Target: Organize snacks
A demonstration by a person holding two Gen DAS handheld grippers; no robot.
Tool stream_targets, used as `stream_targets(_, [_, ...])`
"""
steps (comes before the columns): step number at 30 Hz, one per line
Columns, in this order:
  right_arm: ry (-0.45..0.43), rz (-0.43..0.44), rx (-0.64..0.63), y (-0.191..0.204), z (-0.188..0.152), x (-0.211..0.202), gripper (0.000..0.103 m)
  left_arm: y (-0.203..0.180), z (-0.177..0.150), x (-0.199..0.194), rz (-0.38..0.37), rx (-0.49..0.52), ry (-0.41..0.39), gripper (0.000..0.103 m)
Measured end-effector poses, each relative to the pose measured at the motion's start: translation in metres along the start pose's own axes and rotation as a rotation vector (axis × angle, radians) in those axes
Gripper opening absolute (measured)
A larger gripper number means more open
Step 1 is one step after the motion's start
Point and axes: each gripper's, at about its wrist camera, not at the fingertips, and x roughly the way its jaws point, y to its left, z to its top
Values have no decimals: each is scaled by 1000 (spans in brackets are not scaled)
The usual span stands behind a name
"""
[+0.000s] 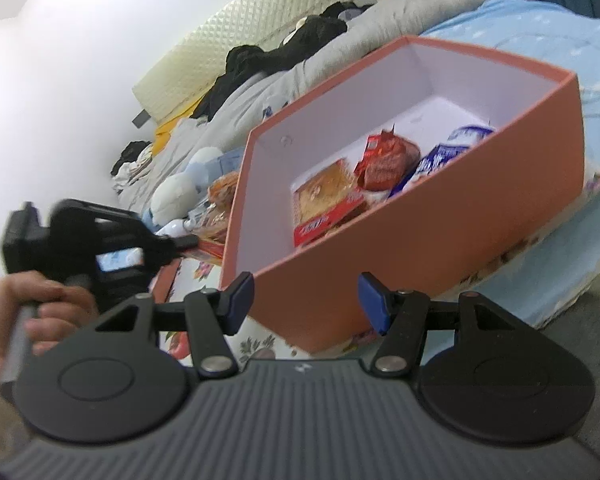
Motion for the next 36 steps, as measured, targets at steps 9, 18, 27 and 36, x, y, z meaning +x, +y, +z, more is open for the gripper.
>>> stream_targets(9, [-36, -34, -34, 3, 23, -1, 62, -38, 8, -40, -46, 75, -49, 0])
stream_targets(18, [-51, -24, -12, 8, 56, -7, 62, -101, 4, -70, -78, 215, -90, 0])
stream_targets(27, [-71, -116, -74, -2, 84, -13, 62, -165, -19, -41, -88, 412, -19, 0])
stream_targets(36, [-62, -196, -97, -24, 94, -17, 62, -199, -55, 26, 15, 656, 92, 0])
